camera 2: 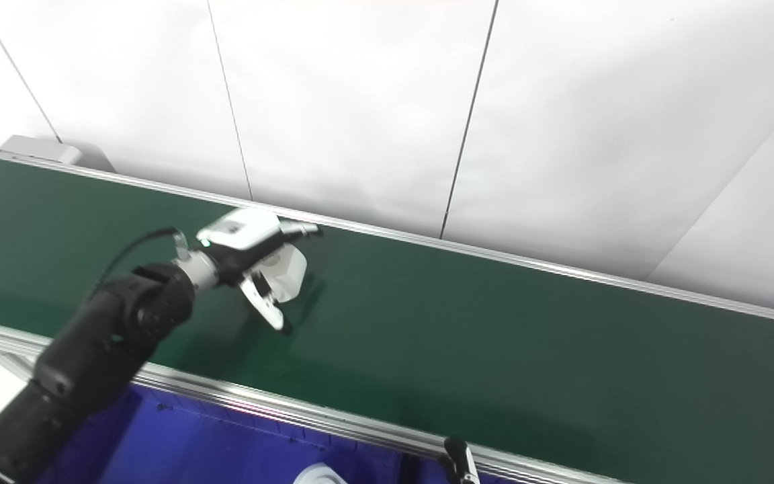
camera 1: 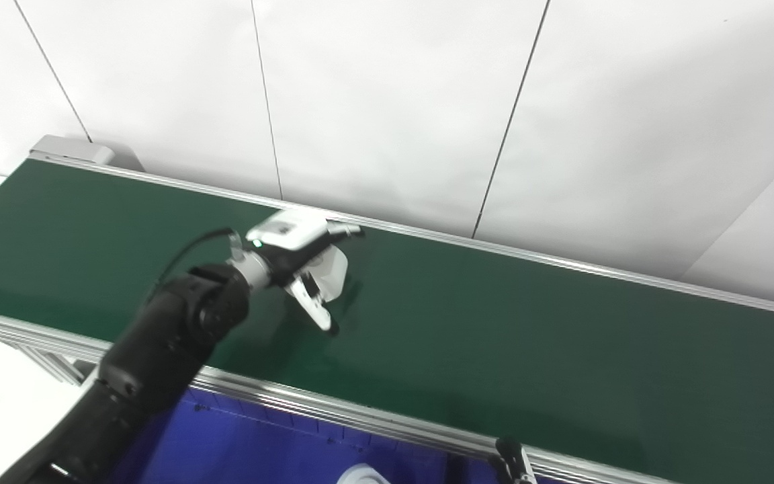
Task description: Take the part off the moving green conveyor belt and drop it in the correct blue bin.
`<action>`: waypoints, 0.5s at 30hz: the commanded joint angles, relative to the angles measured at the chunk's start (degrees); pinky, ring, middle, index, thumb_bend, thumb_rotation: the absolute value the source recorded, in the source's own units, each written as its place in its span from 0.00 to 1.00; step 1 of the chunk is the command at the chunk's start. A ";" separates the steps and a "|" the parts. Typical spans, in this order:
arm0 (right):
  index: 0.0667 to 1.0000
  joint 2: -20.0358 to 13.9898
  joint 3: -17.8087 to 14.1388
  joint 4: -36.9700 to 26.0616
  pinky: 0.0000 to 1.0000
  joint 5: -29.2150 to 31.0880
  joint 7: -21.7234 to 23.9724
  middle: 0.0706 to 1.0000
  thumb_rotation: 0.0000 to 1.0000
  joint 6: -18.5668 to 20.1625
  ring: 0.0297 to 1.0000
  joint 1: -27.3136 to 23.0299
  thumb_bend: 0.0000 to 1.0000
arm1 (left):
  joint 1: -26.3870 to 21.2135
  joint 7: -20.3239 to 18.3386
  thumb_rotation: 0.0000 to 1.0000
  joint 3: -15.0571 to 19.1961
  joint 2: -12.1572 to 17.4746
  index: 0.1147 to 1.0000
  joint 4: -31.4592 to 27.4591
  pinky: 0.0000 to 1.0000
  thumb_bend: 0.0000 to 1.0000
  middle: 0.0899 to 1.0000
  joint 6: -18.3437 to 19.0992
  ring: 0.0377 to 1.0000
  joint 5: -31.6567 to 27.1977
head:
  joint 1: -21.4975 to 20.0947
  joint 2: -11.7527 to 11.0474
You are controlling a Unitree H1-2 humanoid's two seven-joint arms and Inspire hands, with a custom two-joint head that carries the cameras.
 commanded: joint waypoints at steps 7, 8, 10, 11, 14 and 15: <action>0.99 0.93 -0.09 -2.29 0.98 0.68 0.86 0.97 1.00 -2.95 0.94 1.01 0.86 | -0.86 9.55 0.25 -2.34 -2.99 0.87 5.81 0.70 1.00 0.85 1.36 0.83 3.09 | -0.38 0.24; 0.99 0.97 -0.09 -2.35 0.97 0.58 0.86 0.97 1.00 -2.96 0.94 1.04 0.86 | -0.89 11.50 0.24 -2.68 -3.51 0.86 7.03 0.69 1.00 0.85 0.99 0.83 3.52 | -0.46 0.31; 0.99 1.02 -0.11 -2.43 0.97 0.49 0.86 0.97 1.00 -2.98 0.94 1.09 0.86 | -1.03 14.72 0.17 -3.44 -4.00 0.82 8.84 0.67 0.98 0.81 0.42 0.78 4.47 | -0.49 0.32; 0.99 1.04 -0.13 -2.43 0.97 0.60 0.91 0.97 1.00 -2.98 0.94 1.10 0.86 | -1.24 17.47 0.14 -4.07 -4.13 0.80 10.28 0.66 0.98 0.79 -0.41 0.77 5.51 | -0.49 0.32; 0.99 1.06 -0.13 -2.51 0.97 0.99 1.04 0.97 1.00 -3.00 0.94 1.14 0.87 | -2.14 22.49 0.01 -6.23 -4.08 0.72 12.93 0.62 0.91 0.72 -1.03 0.70 8.29 | -0.45 0.36; 0.99 1.06 -0.10 -2.53 0.97 1.10 1.07 0.97 1.00 -3.01 0.94 1.14 0.87 | -2.51 23.45 0.01 -7.10 -3.80 0.72 12.96 0.62 0.90 0.72 -0.81 0.70 9.37 | -0.45 0.37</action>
